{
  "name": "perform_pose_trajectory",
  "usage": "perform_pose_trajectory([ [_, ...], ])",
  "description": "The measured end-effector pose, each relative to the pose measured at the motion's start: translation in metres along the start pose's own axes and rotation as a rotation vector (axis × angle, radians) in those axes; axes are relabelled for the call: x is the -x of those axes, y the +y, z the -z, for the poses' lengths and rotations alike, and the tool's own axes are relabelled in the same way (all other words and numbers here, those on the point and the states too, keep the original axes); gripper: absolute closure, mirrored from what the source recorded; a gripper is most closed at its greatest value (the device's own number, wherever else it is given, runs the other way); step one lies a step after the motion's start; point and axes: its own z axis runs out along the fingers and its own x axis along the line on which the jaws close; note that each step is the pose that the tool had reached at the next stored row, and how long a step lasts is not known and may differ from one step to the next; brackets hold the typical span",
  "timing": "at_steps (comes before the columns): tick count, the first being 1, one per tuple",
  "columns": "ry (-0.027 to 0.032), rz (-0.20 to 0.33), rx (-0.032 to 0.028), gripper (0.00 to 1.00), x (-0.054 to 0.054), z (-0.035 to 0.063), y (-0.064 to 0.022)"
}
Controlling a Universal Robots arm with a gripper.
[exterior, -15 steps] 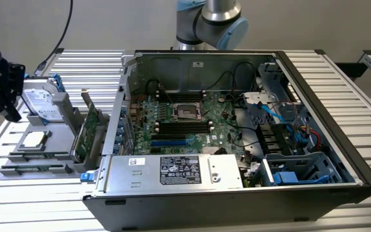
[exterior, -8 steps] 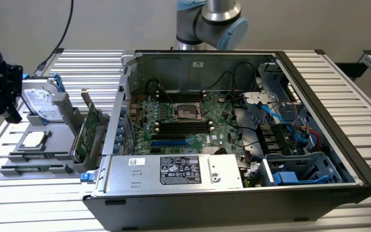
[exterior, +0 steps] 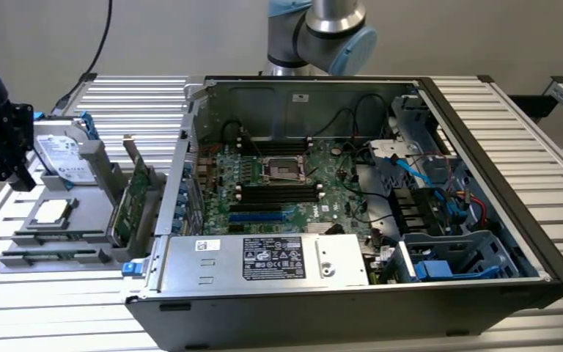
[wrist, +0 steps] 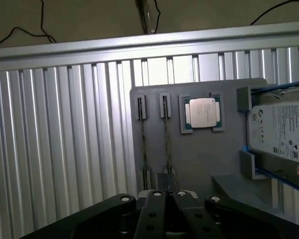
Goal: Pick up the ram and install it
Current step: 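Pick up the ram and move it above insertion slot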
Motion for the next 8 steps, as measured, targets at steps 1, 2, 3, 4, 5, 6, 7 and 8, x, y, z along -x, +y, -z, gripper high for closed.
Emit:
perform_pose_trajectory([
  [1,0.0001,0.000,0.0000,0.89,0.0000,0.0000,0.0000],
  [2,0.0001,0.000,0.0000,0.89,0.0000,0.0000,0.0000],
  [3,0.0001,0.000,0.0000,0.89,-0.0001,0.0000,0.0000],
  [4,0.0000,0.000,-0.0002,0.88,-0.0001,-0.0002,0.0000],
  [5,0.0000,0.000,-0.0002,0.84,-0.0003,-0.0002,-0.0001],
  [6,-0.0001,0.000,-0.0003,0.77,-0.0005,-0.0003,-0.0001],
  [7,-0.0002,0.000,-0.0006,0.77,-0.0008,-0.0006,0.0000],
  [8,0.0000,0.000,-0.0017,0.77,-0.0013,-0.0012,0.0002],
])
